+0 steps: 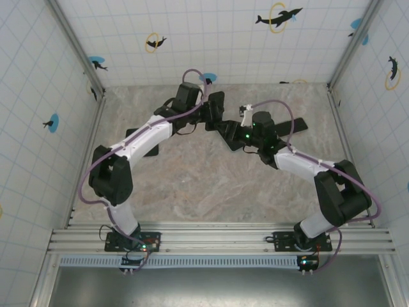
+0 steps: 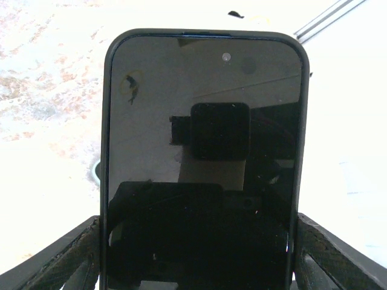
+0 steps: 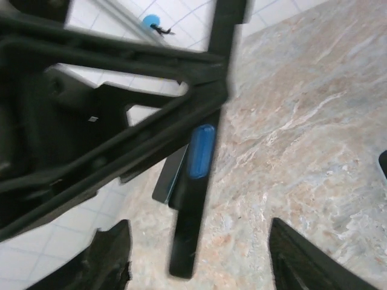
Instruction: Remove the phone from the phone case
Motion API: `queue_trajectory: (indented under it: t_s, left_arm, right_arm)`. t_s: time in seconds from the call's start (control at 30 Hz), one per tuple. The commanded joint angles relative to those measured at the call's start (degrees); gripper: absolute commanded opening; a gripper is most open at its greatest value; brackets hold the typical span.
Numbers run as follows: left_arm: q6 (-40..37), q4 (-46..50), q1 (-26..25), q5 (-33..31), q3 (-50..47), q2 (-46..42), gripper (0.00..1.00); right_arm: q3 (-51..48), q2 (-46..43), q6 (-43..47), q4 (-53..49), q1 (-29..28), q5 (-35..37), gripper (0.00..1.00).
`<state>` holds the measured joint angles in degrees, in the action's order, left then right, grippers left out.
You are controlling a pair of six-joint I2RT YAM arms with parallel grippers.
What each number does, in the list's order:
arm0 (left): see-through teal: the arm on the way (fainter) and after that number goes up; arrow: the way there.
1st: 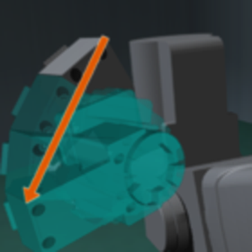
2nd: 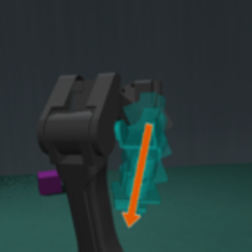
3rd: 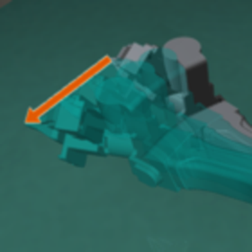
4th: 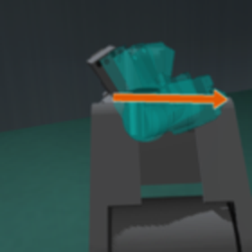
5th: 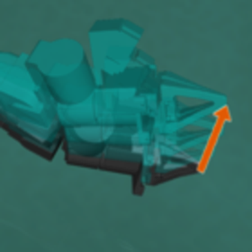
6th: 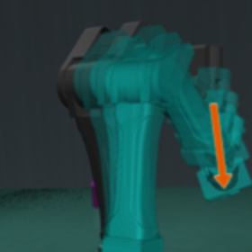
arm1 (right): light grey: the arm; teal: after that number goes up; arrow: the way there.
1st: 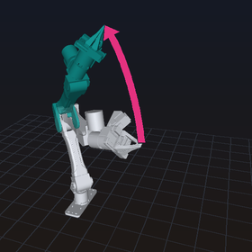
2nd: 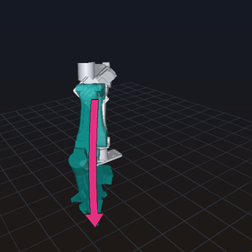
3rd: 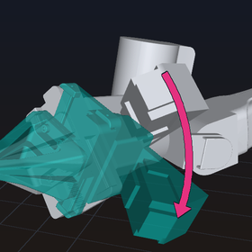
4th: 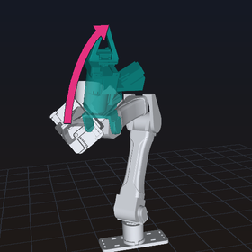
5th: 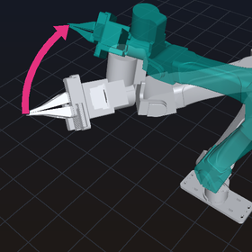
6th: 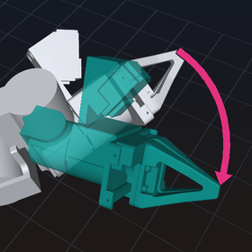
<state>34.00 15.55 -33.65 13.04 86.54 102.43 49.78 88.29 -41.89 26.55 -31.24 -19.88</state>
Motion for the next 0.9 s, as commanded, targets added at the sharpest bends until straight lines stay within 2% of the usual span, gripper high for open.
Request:
queue_trajectory:
  t_s: [0.0, 0.23, 0.37, 0.43, 0.5, 0.57, 0.63, 0.73, 0.87]
  left_arm:
    - [3.8, -5.7, -1.1, 0.0, -0.8, -5.5, 0.54]
    - [5.8, -7.5, -2.6, 0.0, -5.7, -9.0, 0.54]
    - [6.3, -8.0, -2.9, -0.6, -8.0, -10.9, 0.56]
    - [6.3, -8.0, -2.8, -1.3, -9.0, -11.9, 0.61]
    - [6.3, -8.2, -2.9, -2.0, -9.9, -13.0, 0.74]
    - [5.3, -9.1, -2.9, -1.9, -11.0, -14.0, 0.89]
    - [3.3, -9.4, -2.9, -1.0, -11.4, -14.9, 0.97]
    - [0.4, -7.4, -1.6, -0.5, -10.9, -15.6, 0.97]
    - [2.4, -10.3, 3.6, 7.7, -13.2, -17.0, 0.98]
  right_arm:
    - [2.4, 0.3, -0.8, 0.1, -0.9, 5.2, 0.52]
    - [7.2, 1.6, 1.9, -1.3, -3.6, 7.1, 0.36]
    - [7.0, 1.3, 1.6, -0.9, -4.6, 8.4, 0.22]
    - [7.3, 1.0, 1.7, -0.9, -5.1, 8.5, 0.12]
    - [7.3, 0.4, 2.1, -1.0, -5.4, 9.4, 0.06]
    - [7.2, -0.2, 2.5, -1.0, -5.4, 9.5, 0.04]
    - [7.1, -0.9, 2.6, -1.2, -5.3, 9.1, 0.03]
    - [6.8, -2.2, 2.0, -1.3, -4.6, 7.9, 0.03]
    - [4.9, -4.1, -2.7, 1.6, -2.2, 4.2, 0.02]
